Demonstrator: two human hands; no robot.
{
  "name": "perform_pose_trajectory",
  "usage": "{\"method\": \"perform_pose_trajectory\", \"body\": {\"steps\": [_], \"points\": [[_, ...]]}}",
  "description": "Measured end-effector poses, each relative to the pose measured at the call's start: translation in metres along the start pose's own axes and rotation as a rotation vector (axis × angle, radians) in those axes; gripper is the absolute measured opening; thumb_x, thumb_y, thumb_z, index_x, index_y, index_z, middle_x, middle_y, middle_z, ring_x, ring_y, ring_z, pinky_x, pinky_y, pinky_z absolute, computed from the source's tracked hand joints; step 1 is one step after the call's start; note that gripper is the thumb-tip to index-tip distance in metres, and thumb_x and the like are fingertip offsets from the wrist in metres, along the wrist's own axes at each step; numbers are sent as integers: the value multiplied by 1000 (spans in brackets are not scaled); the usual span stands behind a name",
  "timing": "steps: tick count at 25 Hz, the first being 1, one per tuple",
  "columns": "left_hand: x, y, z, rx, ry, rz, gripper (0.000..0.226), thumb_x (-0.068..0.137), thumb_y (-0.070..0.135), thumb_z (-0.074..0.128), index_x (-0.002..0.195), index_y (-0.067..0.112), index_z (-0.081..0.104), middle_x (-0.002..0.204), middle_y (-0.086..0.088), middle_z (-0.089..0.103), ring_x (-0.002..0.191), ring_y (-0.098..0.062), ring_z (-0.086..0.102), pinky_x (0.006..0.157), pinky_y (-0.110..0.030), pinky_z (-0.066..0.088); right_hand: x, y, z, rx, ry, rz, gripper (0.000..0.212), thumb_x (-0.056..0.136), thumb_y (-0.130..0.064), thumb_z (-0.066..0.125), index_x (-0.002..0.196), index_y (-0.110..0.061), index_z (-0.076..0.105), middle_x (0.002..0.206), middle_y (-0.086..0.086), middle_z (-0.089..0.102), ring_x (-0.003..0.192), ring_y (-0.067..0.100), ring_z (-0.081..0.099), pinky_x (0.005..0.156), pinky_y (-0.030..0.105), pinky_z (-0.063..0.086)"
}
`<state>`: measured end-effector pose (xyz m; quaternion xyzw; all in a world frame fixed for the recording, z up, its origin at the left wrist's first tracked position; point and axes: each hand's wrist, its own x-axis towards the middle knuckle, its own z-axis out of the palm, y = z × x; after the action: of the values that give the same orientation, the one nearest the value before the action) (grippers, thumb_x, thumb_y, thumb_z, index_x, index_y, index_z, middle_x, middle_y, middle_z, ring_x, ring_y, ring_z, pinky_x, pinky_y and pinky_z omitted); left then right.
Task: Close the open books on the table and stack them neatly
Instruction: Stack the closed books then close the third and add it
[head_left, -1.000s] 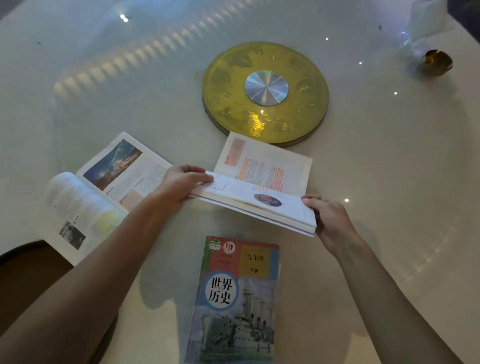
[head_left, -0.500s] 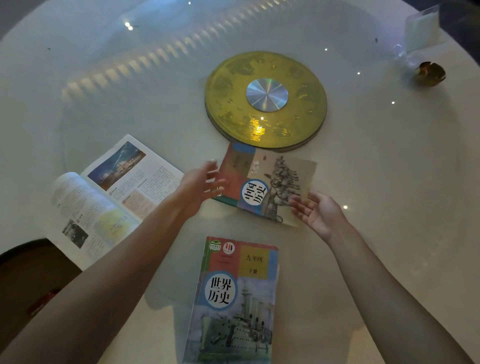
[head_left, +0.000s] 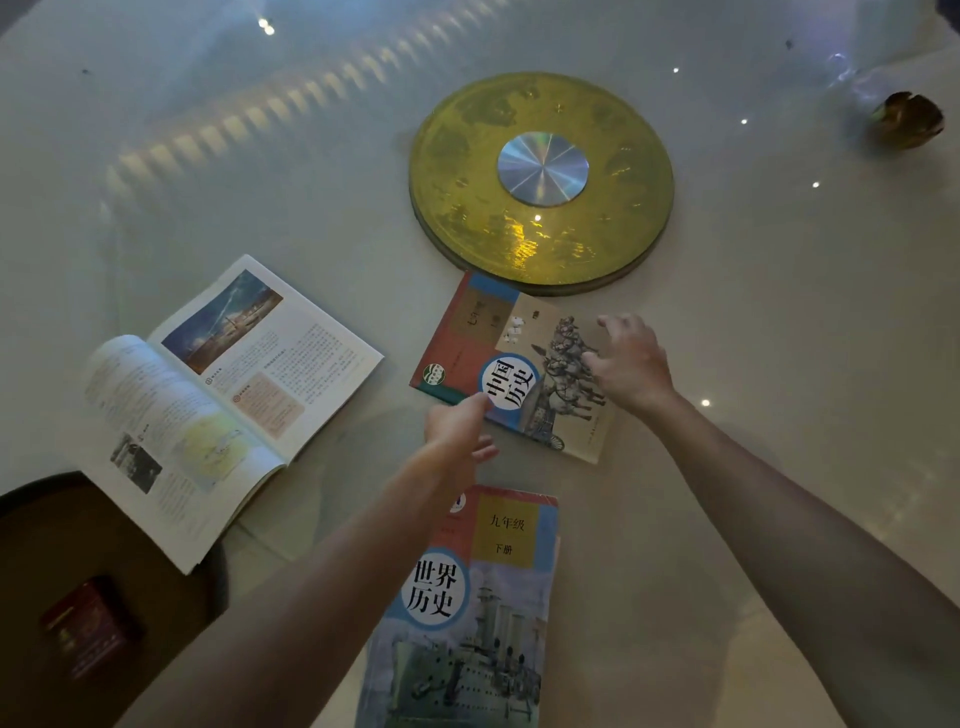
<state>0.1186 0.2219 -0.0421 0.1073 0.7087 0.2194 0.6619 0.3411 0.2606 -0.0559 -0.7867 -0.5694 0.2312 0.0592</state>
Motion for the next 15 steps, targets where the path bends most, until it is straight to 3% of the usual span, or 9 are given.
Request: {"method": "perform_pose_trajectory", "body": {"steps": [3, 6, 8, 12, 15], "points": [[5, 6, 7, -47, -18, -20, 33, 94, 16, 63, 123, 5, 53, 122, -18, 58, 112, -32, 63, 90, -39, 58, 7, 0, 5, -134, -79, -3, 57, 91, -41, 64, 140, -15, 52, 139, 11, 53, 129, 32, 49, 104, 47, 40], [19, 17, 16, -61, 57, 65, 39, 90, 14, 70, 125, 5, 56, 117, -14, 66, 111, -28, 66, 92, -40, 59, -4, 13, 5, -203, 2, 18, 42, 93, -39, 60, 122, -10, 57, 125, 13, 59, 117, 35, 55, 96, 47, 44], [28, 27, 23, -63, 69, 136, 39, 86, 12, 76, 120, 9, 56, 112, -12, 70, 105, -26, 68, 88, -42, 60, -16, 23, 6, -93, 3, 114, 35, 93, -35, 62, 114, -7, 58, 117, 15, 62, 108, 36, 60, 90, 45, 49], [31, 35, 35, 51, 4, 193, 14, 89, 13, 75, 97, 16, 64, 84, -1, 72, 73, -14, 70, 59, -28, 57, -44, 42, 10, 211, -75, 340, 27, 87, -34, 67, 98, -11, 60, 98, 10, 67, 90, 31, 64, 76, 41, 52], [26, 31, 35, 89, -120, 259, 14, 98, 14, 63, 109, 22, 62, 98, -7, 77, 78, -20, 76, 60, -35, 61, -57, 49, 11, 358, -83, 388, 20, 88, -29, 68, 93, -10, 65, 99, 12, 71, 92, 32, 68, 82, 45, 57]]}}
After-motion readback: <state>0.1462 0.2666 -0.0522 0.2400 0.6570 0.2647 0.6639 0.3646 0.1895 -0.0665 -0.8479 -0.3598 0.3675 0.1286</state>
